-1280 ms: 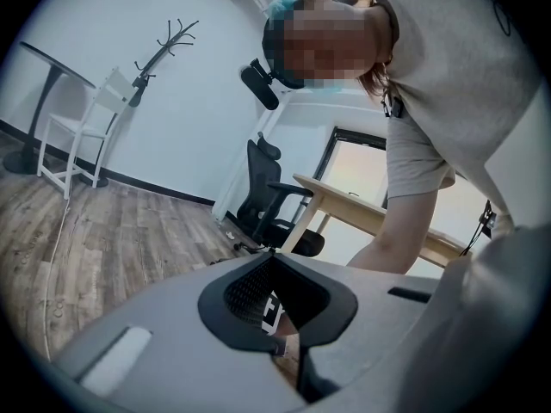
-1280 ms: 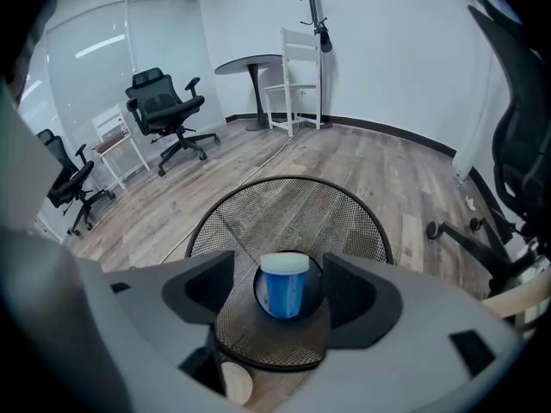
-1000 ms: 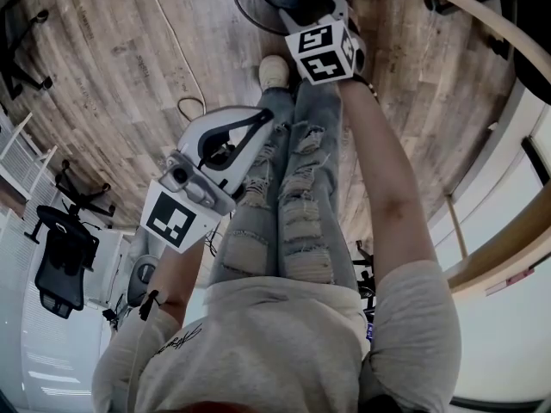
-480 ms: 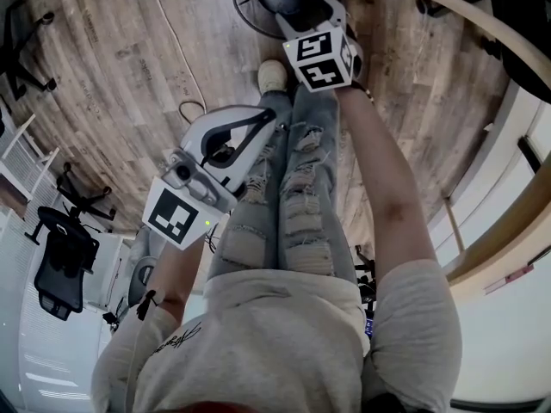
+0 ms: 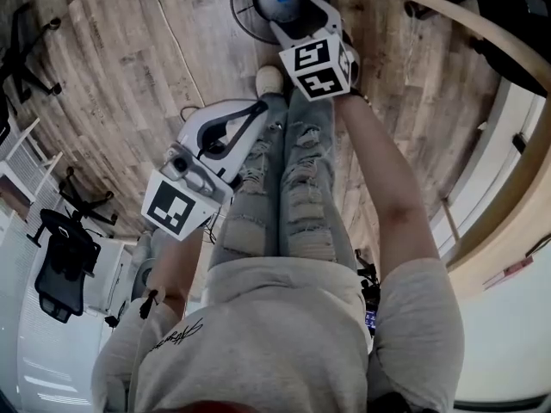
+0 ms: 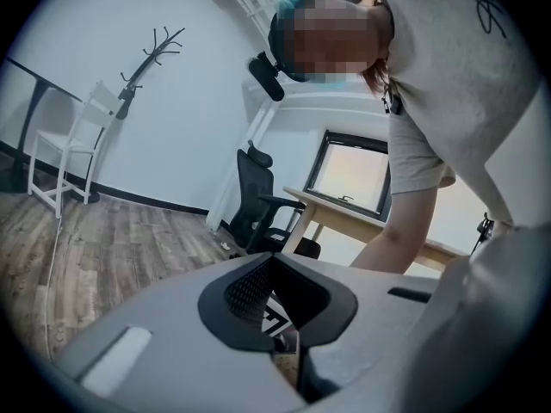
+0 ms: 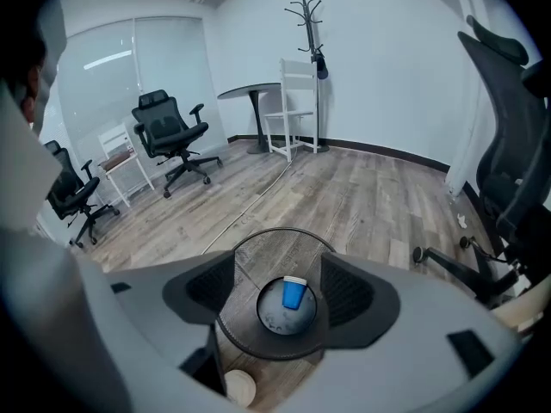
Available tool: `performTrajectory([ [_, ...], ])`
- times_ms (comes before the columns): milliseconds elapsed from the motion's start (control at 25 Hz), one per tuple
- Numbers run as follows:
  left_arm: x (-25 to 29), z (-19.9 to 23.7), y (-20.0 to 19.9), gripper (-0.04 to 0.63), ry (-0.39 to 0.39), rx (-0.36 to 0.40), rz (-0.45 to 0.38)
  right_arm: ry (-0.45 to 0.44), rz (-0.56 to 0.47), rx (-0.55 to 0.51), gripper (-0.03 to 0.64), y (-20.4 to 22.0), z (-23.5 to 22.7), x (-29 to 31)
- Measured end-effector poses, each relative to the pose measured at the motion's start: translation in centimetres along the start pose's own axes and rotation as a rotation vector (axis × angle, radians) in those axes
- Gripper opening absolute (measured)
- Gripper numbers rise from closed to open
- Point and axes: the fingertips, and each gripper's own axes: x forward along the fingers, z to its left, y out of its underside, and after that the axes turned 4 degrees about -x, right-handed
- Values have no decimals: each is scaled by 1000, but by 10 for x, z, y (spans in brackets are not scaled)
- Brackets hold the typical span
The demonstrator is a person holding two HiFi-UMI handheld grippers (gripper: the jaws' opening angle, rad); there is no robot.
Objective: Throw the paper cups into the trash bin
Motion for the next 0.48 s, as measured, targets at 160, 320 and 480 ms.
performTrajectory([
  [160,1,-6,-2,3,-14,4,13,7,-16,11,293,-8,-7,-15],
  [320,4,-6,-11,3,-27,9,14,2,-31,3,293,-21,-9,-27],
  [480,5,-21,-22,3,-28,29,9,-13,-52,-3,293,-27,-3,-52],
])
